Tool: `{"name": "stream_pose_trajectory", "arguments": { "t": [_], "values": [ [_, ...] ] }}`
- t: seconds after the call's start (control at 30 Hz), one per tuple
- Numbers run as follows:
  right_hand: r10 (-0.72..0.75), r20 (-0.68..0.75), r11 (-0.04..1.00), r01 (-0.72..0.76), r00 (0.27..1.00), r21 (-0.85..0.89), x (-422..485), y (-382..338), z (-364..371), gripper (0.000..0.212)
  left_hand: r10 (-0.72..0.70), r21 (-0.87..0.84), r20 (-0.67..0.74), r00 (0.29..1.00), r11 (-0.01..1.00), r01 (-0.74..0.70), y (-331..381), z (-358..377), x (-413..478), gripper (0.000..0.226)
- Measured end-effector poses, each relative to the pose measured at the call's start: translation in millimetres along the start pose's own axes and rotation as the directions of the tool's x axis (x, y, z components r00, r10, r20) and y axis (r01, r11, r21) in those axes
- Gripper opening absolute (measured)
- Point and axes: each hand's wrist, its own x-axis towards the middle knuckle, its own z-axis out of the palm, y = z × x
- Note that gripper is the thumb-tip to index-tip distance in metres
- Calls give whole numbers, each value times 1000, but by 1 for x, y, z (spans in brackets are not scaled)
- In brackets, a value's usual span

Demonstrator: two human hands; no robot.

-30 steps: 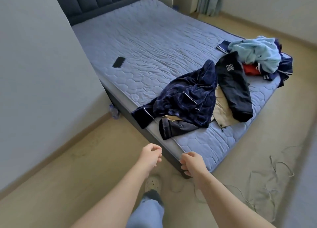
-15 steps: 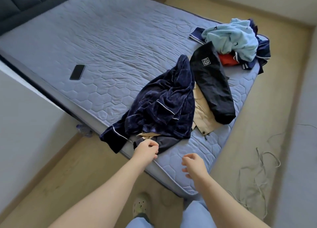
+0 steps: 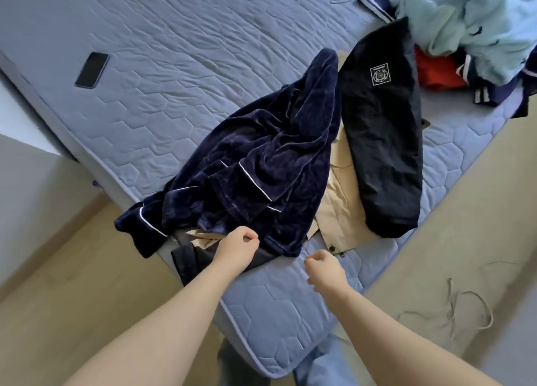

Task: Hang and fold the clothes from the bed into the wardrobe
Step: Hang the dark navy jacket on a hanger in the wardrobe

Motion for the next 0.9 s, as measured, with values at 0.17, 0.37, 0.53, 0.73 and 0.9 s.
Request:
{"name": "stream_pose_trajectory", "arguments": {
  "t": [0.17, 0.37, 0.53, 0.73, 0.9],
  "values": [
    [23, 37, 999, -24, 999, 24, 51, -2, -13, 9, 303, 540, -223, 927, 830, -141, 22, 5, 69, 57],
    [96, 85, 985, -107, 992, 137, 88, 10, -16, 14, 421, 671, -119, 899, 702, -240, 55, 26, 150, 71],
    [146, 108, 971, -163, 983, 176, 114, 10, -23, 13, 279, 674, 55, 959, 698, -242, 60, 41, 183, 45],
    [100, 90, 951, -121, 991, 284, 123, -19, -20, 9, 264, 442, 191, 945, 837, -323, 22, 47, 152, 15],
    [-60, 20, 899, 46, 998, 435, 139, -53, -14, 69, 73, 433, 711, 700, 738, -518, -1, 46, 98, 17]
  ]
}}
